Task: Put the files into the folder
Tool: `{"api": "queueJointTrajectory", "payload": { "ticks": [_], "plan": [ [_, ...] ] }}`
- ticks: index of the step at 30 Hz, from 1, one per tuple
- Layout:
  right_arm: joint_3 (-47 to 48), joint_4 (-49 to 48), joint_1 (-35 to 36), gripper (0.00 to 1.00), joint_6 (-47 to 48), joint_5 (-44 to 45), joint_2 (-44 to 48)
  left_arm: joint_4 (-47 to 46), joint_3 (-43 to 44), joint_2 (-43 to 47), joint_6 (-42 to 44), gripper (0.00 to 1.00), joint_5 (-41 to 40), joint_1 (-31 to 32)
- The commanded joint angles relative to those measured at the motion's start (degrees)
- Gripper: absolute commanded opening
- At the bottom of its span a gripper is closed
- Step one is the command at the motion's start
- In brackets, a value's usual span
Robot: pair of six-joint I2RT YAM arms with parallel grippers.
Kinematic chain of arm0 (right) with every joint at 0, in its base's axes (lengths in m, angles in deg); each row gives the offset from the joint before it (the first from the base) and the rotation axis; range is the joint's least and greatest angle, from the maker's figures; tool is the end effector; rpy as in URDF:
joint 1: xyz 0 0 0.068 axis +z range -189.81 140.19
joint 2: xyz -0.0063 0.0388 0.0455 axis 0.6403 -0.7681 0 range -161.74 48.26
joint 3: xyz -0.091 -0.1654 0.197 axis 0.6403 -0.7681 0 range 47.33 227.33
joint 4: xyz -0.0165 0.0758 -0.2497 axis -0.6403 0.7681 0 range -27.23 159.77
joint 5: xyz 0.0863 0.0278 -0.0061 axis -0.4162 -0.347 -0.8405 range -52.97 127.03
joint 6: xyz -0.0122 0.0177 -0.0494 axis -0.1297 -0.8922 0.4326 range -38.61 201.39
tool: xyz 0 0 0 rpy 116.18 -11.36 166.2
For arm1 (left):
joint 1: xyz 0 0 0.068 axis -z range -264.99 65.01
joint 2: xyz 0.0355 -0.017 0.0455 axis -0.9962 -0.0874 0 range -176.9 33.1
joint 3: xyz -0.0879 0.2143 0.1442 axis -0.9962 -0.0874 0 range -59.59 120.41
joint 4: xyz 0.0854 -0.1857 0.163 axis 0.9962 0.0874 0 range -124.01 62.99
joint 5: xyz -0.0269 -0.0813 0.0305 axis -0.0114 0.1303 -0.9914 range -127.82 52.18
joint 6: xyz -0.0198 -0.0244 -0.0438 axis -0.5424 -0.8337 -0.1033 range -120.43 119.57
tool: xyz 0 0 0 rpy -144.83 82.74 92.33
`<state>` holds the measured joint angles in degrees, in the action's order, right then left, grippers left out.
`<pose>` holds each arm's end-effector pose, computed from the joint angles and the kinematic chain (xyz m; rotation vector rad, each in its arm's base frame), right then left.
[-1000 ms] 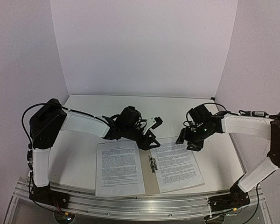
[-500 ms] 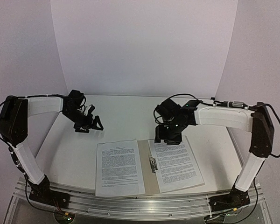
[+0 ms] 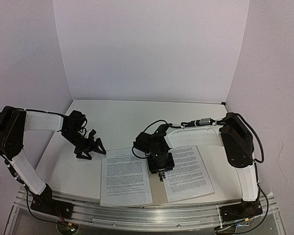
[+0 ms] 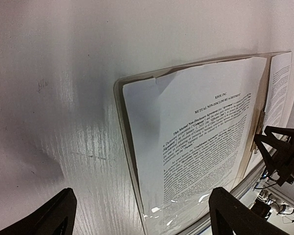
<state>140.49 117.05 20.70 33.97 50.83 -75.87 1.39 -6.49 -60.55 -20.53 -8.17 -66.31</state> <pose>0.2132 0.3597 0.1493 -0.3156 2.8792 -0.1087 0.2668 -0.1088 0.1616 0.0598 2.9639 -0.8613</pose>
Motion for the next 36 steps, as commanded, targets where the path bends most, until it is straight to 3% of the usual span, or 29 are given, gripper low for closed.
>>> {"api": "queueJointTrajectory", "payload": {
  "ticks": [1,11,26,36],
  "plan": [
    [1.9,2.5,-0.1,0.40,0.2,1.6,-2.0,-3.1,-1.4,2.3,-1.3,0.94,1.1,-0.2],
    [-7.9,-8.6,-2.7,0.07,-0.1,-4.1,1.7,-3.8,-2.0,-0.6,0.1,0.94,2.8,-0.8],
    [-32.6,-35.2,-12.3,0.03,2.3,-17.8,15.1,-11.0,-1.1,-3.0,4.1,0.98,16.4,-0.6],
    [-43.9,-47.4,-17.0,0.00,2.0,-24.2,20.6,-13.0,-0.8,-6.1,5.7,0.99,16.8,0.9]
  ]
}}
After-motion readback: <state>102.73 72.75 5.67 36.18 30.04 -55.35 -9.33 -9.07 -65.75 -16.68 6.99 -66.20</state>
